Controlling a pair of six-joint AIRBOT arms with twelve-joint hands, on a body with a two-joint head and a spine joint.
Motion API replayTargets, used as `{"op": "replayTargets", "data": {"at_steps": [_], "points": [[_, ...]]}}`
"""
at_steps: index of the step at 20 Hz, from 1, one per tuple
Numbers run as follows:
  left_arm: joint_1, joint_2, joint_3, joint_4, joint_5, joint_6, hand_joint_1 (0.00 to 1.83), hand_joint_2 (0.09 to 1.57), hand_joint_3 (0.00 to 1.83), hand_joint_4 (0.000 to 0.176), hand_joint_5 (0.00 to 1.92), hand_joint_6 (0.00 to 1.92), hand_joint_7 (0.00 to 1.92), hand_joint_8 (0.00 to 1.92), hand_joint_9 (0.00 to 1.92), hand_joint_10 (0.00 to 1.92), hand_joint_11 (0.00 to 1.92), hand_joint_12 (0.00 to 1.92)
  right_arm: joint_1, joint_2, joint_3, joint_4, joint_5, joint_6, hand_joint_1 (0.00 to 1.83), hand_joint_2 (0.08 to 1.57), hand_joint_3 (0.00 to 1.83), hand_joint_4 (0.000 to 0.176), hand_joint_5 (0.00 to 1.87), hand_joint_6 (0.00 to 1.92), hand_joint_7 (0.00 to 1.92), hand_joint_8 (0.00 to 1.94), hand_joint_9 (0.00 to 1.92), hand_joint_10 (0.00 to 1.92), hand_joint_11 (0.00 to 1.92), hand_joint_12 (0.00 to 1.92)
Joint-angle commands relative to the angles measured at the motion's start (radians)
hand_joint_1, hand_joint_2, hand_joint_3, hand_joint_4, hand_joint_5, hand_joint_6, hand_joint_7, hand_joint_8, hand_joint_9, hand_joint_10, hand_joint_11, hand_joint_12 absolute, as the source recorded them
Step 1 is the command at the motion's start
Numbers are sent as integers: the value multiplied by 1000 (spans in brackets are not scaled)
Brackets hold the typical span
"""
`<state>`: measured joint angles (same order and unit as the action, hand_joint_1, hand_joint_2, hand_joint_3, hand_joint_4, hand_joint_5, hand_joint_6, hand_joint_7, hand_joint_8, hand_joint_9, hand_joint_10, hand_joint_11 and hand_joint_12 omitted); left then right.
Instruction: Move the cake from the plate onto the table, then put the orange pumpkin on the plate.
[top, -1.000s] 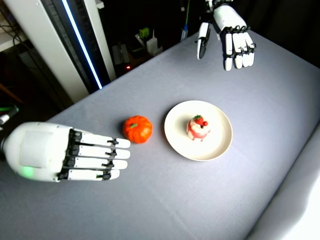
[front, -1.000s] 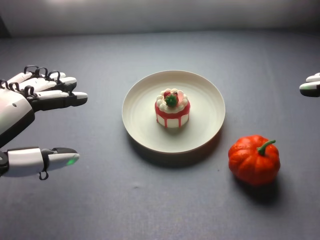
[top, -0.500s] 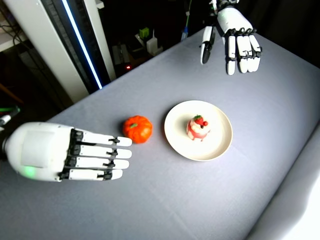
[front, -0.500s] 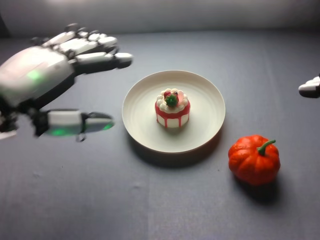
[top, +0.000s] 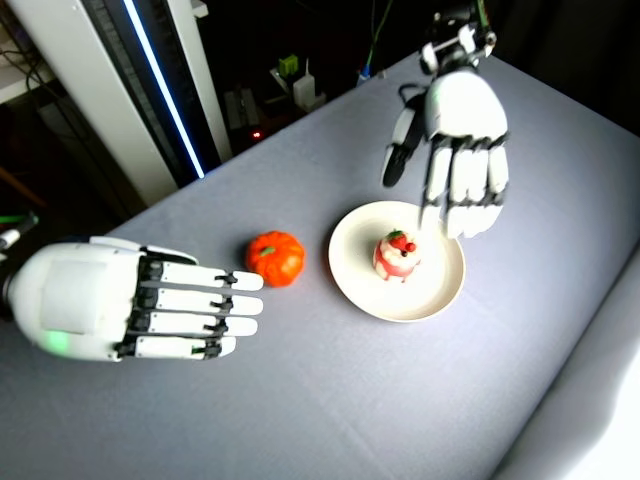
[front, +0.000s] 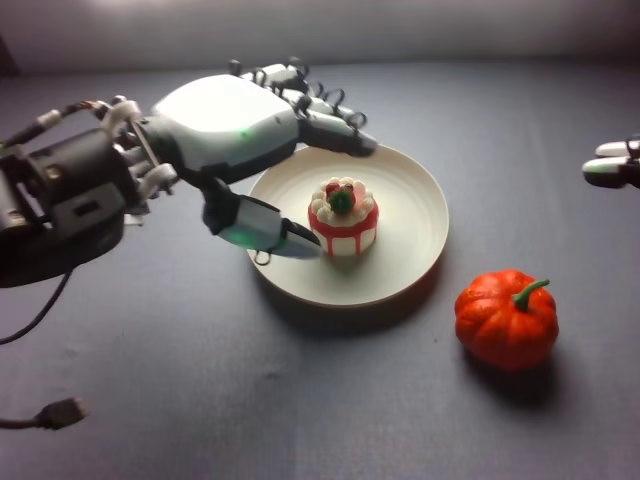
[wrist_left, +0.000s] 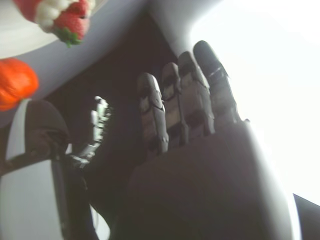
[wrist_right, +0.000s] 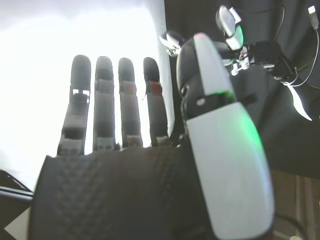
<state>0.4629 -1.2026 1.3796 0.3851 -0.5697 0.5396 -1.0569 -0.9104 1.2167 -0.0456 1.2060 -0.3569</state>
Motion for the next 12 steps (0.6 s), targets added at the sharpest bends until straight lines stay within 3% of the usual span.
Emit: {"op": "replayTargets", "data": {"at_steps": [1, 2, 3, 5, 8, 9, 12], "points": [[-24, -5, 12, -11, -79, -9, 704, 975, 3, 141, 412, 0, 357, 0, 380, 1, 0, 947, 13, 0, 11, 33, 119, 7, 1120, 1321, 6, 0, 428, 0, 348, 1, 486, 18, 308, 980], [-34, -19, 21, 6, -61, -11, 697, 980, 4, 140, 407, 0, 360, 2, 385, 3, 0, 951, 13, -1, 12, 33, 119, 7, 1155, 1335, 3, 0, 412, 0, 342, 0, 494, 13, 298, 1023], [-47, -38, 33, 26, -39, -13, 716, 970, 1, 126, 440, 1, 426, 2, 460, 11, 26, 1007, 13, -2, 12, 33, 119, 7, 1194, 1329, 0, 0, 420, 4, 361, 7, 522, 21, 325, 1043], [-56, -67, 53, 35, -19, -13, 778, 964, 0, 134, 469, 3, 471, 2, 494, 6, 54, 1068, 13, -2, 12, 32, 119, 7, 1297, 1325, 0, 0, 431, 5, 368, 5, 532, 19, 328, 1027], [-59, -95, 74, 41, 7, -13, 870, 951, 0, 145, 529, 2, 505, 1, 484, 0, 110, 937, 13, -4, 14, 32, 119, 7, 1338, 1321, 0, 0, 443, 5, 384, 6, 548, 17, 363, 969], [-58, -102, 80, 41, 13, -13, 877, 964, 0, 130, 547, 1, 517, 0, 486, 0, 141, 888, 14, -4, 14, 32, 119, 7, 1342, 1318, 0, 0, 452, 8, 397, 10, 558, 20, 377, 978], [-56, -122, 96, 41, 35, -13, 906, 965, 1, 105, 574, 2, 520, 0, 485, 1, 167, 828, 14, -5, 14, 32, 119, 7, 1367, 1311, 0, 0, 468, 4, 430, 7, 592, 22, 375, 1023]]}}
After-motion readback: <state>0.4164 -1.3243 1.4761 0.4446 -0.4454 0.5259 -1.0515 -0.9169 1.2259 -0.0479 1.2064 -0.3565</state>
